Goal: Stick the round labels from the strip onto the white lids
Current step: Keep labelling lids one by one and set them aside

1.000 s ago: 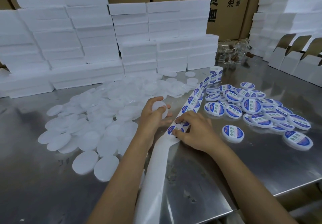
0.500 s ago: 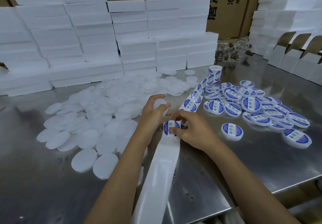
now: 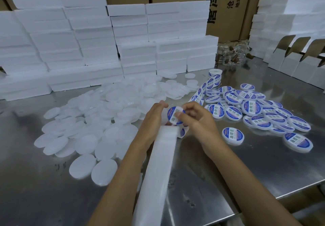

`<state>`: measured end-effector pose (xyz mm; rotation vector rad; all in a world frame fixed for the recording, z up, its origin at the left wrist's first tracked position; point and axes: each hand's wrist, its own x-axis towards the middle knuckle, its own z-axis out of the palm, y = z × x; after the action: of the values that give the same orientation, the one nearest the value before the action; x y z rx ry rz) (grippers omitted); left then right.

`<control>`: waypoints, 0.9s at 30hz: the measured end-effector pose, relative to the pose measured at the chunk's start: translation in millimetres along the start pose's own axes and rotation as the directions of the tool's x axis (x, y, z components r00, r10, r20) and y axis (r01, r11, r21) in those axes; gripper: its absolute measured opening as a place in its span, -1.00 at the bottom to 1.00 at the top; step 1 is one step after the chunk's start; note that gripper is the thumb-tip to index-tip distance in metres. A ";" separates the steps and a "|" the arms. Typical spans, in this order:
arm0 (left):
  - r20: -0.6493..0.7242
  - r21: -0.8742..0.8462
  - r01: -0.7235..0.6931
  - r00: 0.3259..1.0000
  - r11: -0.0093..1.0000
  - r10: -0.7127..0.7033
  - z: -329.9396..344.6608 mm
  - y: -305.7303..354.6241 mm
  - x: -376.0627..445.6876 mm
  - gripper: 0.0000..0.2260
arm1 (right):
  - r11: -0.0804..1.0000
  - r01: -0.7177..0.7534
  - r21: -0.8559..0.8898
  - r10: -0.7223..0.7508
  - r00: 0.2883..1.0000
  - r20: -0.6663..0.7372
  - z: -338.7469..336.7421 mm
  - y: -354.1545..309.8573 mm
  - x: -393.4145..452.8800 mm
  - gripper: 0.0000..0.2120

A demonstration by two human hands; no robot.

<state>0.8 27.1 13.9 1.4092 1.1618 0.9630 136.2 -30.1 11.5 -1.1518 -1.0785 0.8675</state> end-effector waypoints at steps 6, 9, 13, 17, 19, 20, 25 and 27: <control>0.015 -0.346 0.168 0.985 0.923 -0.174 -3.4 7.2 -2.2 -0.73 | 0.962 -0.126 0.241 0.132 0.991 -0.007 -3.1 -4.7 1.3 -0.86; 0.097 -0.518 0.210 0.977 0.829 -0.187 -6.3 6.7 -3.3 -0.70 | 0.980 -0.130 0.151 0.127 0.992 0.030 0.8 -4.7 -1.9 -0.82; 0.239 -0.610 0.291 0.954 0.737 -0.179 -4.2 10.1 -5.7 -0.66 | 0.993 -0.087 0.077 0.087 0.996 0.009 3.3 -5.0 -3.6 -0.83; 0.285 -0.628 0.333 0.940 0.704 -0.190 6.2 9.8 -4.9 -0.68 | 1.000 -0.018 -0.021 0.018 1.000 -0.009 5.2 -1.5 -1.5 -0.82; 0.285 -0.624 0.326 0.941 0.710 -0.182 7.9 8.2 -4.5 -0.72 | 0.998 -0.001 -0.056 0.000 1.000 -0.012 5.6 0.2 -0.9 -0.81; 0.281 -0.619 0.318 0.944 0.719 -0.175 8.2 7.5 -4.4 -0.73 | 0.998 0.002 -0.063 -0.003 1.000 -0.013 5.5 0.8 -0.7 -0.81; 0.271 -0.597 0.298 0.949 0.745 -0.163 11.1 7.0 -6.5 -0.72 | 0.997 0.005 -0.078 -0.007 1.000 -0.020 5.2 2.5 0.3 -0.80; 0.274 -0.597 0.297 0.949 0.746 -0.158 11.8 7.9 -7.2 -0.71 | 0.997 0.008 -0.081 -0.011 1.000 -0.028 4.9 2.9 0.7 -0.80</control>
<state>11.9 17.5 20.1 0.7686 0.7227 0.8895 131.7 -27.6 9.1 -1.2217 -1.1034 0.8043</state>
